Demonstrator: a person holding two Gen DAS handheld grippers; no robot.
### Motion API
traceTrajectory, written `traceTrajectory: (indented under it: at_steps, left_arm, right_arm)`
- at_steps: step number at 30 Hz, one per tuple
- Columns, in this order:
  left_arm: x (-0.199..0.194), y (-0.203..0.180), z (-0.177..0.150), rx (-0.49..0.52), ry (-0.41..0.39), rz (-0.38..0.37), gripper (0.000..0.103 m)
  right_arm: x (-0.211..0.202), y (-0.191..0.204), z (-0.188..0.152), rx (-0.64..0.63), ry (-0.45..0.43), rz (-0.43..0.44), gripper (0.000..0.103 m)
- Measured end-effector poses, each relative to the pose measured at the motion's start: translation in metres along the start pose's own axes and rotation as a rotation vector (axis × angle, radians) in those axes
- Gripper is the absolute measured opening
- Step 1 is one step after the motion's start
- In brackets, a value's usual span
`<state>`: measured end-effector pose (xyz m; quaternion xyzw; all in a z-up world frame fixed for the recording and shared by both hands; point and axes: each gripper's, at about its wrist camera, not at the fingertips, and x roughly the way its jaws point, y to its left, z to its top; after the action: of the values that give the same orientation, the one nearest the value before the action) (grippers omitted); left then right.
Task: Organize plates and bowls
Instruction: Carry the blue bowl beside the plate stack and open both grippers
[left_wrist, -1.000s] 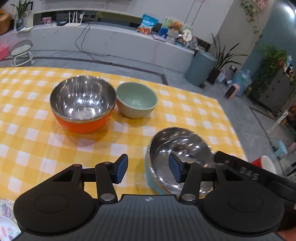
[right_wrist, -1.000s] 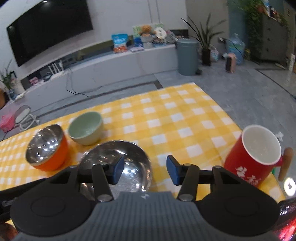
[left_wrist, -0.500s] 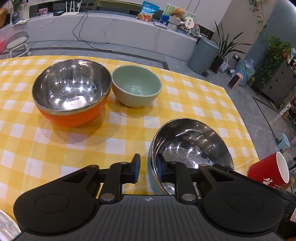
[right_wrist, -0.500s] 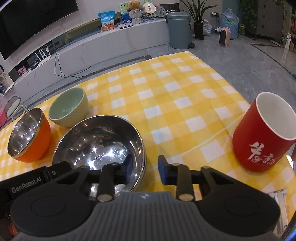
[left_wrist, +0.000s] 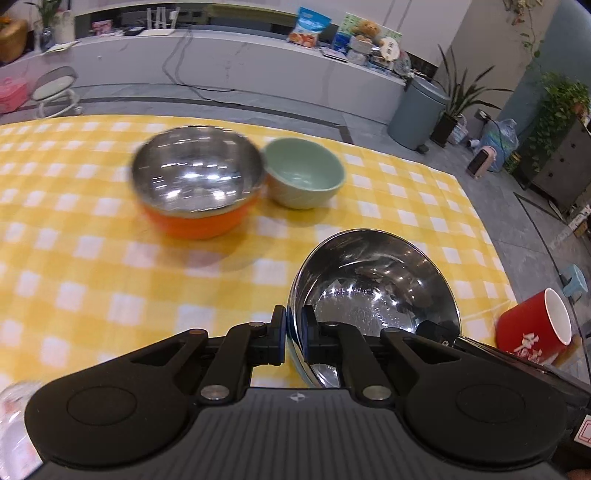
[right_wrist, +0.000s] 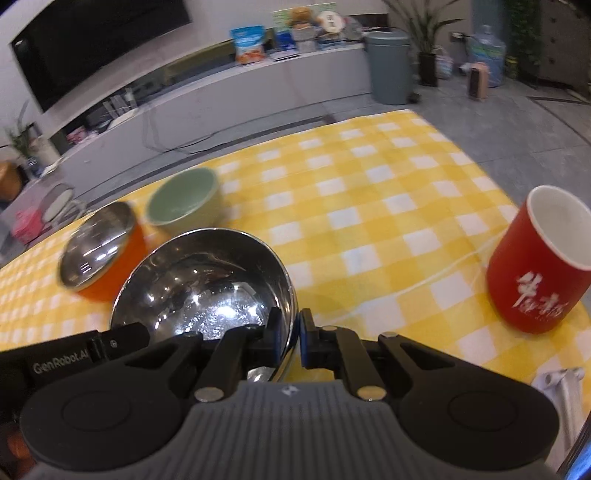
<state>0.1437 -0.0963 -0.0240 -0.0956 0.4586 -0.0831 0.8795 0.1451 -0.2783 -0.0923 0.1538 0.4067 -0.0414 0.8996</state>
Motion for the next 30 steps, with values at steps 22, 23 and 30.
traceTrajectory:
  at_steps: [22,23,30]
  left_arm:
    - [-0.087,0.088,-0.09,-0.167,0.058,-0.047,0.008]
    - [-0.088,0.088,-0.091,-0.164,0.053,-0.046,0.008]
    - [-0.088,0.098,-0.102,-0.194,0.041,-0.068,0.009]
  right_arm:
    - [-0.074,0.04,-0.102,-0.028,0.133,0.203,0.009]
    - [-0.076,0.04,-0.105,-0.024,0.136,0.2,0.009]
    - [-0.073,0.037,-0.111,0.015,0.152,0.22,0.009]
